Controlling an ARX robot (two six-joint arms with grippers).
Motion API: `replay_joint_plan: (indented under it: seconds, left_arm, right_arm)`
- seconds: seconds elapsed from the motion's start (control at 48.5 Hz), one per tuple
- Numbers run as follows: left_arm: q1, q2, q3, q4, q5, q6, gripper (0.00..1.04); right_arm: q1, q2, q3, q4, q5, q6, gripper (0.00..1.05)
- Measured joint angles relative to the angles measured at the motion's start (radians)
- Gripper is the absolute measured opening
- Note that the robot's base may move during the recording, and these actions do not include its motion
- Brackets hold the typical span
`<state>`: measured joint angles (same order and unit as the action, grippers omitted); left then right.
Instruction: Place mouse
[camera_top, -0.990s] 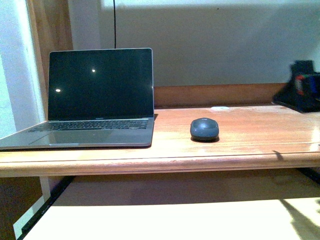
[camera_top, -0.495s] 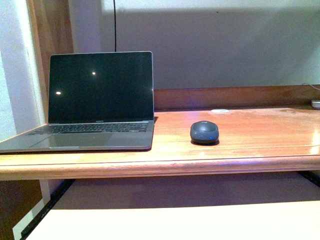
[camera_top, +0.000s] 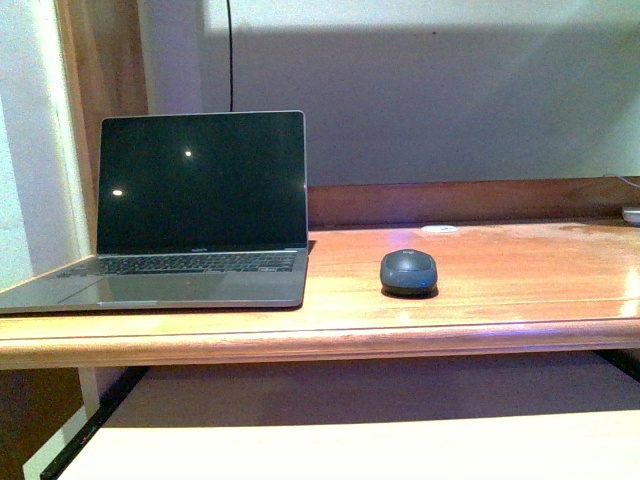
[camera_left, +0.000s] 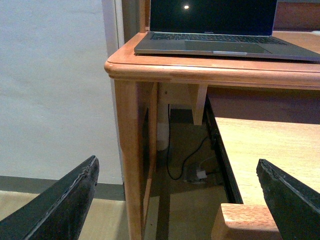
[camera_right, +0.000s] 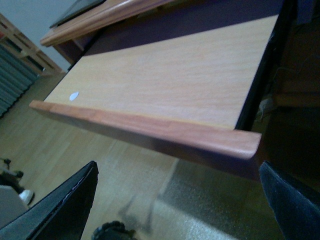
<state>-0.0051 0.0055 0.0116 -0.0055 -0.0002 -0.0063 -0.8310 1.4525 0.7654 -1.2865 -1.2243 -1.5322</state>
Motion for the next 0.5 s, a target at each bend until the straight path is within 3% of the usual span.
replay_joint_plan:
  seconds: [0.165,0.289,0.392,0.454,0.495]
  left_arm:
    - [0.0,0.0,0.0,0.0,0.0,0.0,0.97]
    - [0.0,0.0,0.0,0.0,-0.001,0.0,0.97]
    - [0.0,0.0,0.0,0.0,0.0,0.0,0.97]
    - [0.0,0.0,0.0,0.0,-0.002,0.0,0.97]
    - [0.0,0.0,0.0,0.0,-0.001,0.0,0.97]
  right_arm:
    - [-0.006,0.0,-0.045,-0.105,0.072,-0.089,0.97]
    - [0.019,-0.03,-0.1,-0.091,0.048,-0.14,0.97]
    - [0.187,-0.212,-0.29,0.093,-0.046,-0.19,0.97]
    - [0.283,-0.336,-0.348,0.266,-0.077,-0.094,0.97]
    - [0.358,-0.443,-0.395,0.433,-0.079,0.045,0.97]
